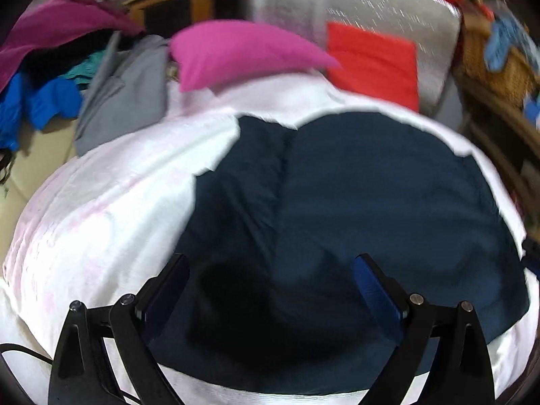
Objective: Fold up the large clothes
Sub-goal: 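Press the folded jacket flat with both tools open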
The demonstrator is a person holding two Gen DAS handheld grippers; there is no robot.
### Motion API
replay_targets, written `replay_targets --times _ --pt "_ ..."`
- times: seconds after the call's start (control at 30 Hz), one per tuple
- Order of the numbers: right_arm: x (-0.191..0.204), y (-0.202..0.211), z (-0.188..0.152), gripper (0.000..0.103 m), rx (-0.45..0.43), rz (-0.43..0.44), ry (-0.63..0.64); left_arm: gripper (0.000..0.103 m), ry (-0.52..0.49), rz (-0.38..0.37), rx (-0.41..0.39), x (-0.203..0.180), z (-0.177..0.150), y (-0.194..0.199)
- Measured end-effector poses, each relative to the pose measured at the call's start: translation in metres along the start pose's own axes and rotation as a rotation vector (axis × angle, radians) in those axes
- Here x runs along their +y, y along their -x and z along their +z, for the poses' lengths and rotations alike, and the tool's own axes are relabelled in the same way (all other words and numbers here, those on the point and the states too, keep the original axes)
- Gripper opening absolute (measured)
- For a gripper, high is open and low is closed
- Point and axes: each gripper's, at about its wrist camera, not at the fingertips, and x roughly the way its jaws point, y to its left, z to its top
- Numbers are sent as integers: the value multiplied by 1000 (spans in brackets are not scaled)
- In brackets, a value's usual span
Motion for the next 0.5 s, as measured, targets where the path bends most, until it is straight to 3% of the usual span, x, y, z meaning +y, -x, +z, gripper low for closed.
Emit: replay_targets --times 0.1,0.2,0.4,0.5 --pt "-2 -22 0 49 65 -46 -10 98 -4 16 45 -9 -2 -17" --pt "-7 -43 -2 50 138 -73 -17 102 -1 28 29 -11 -4 -26" --pt "-14 -48 -2 50 156 -41 -27 103 -41 66 -14 -19 -10 -26" --pt "-19 -48 -1 50 162 -24 -39 103 -35 71 3 -20 -8 -24"
